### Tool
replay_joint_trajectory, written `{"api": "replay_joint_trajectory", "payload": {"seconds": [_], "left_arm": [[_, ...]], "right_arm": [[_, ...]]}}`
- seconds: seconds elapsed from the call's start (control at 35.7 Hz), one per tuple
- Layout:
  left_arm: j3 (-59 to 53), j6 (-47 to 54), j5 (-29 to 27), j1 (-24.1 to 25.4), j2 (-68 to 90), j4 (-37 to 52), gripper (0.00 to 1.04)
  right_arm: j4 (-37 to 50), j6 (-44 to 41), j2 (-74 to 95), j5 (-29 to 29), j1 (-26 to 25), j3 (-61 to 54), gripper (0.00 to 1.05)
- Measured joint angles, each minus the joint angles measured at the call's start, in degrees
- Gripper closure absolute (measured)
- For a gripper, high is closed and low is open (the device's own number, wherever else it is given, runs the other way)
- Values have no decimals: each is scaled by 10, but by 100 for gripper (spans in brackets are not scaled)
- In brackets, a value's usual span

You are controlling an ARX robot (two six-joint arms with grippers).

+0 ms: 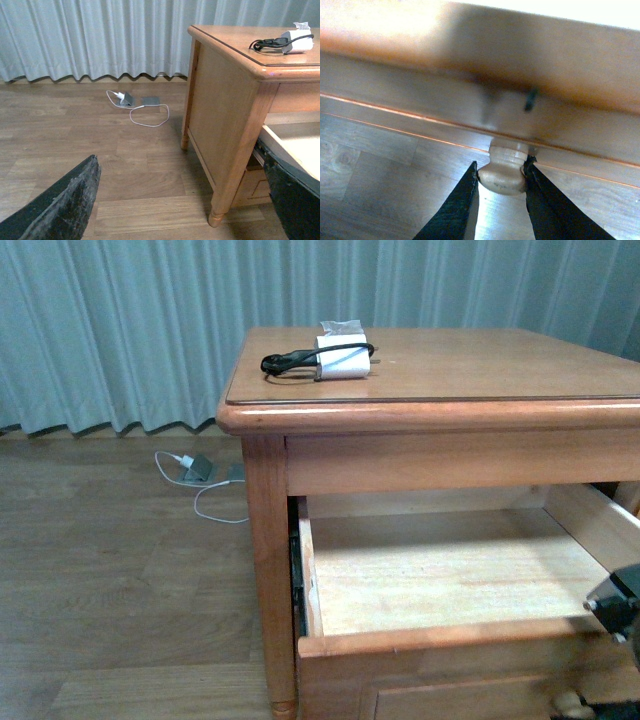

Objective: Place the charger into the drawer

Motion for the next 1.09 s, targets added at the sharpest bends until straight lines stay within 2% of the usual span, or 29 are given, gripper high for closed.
{"api": "replay_joint_trajectory", "payload": {"seconds": [0.11,0.2,0.36,0.48,0.64,0.67,0.73,0.76,0.78,0.81,0.9,1.09], "left_arm": [[0,0,0,0,0,0,6],[0,0,0,0,0,0,6],[0,0,0,0,0,0,6],[0,0,0,0,0,0,6],[0,0,0,0,0,0,6],[0,0,0,0,0,0,6],[0,0,0,0,0,0,6],[0,0,-1,0,0,0,6],[0,0,0,0,0,0,6],[0,0,0,0,0,0,6],[0,0,0,0,0,0,6],[0,0,0,0,0,0,6]], "right_arm": [[-44,1,-56,-14,3,-20,56],[-116,1,-146,-43,-3,-24,40],[-271,1,-341,-123,-69,-18,8],[-313,15,-434,-161,-116,-15,9],[-314,26,-479,-166,-136,-12,9],[-275,36,-479,-129,-129,-25,12],[-125,42,-494,-5,-112,-82,22],[-78,44,-501,21,-110,-101,26],[-7,47,-515,82,-109,-126,33],[27,49,-524,103,-108,-136,38],[45,52,-556,114,-108,-148,56],[1,53,-619,113,-106,-171,98]]}}
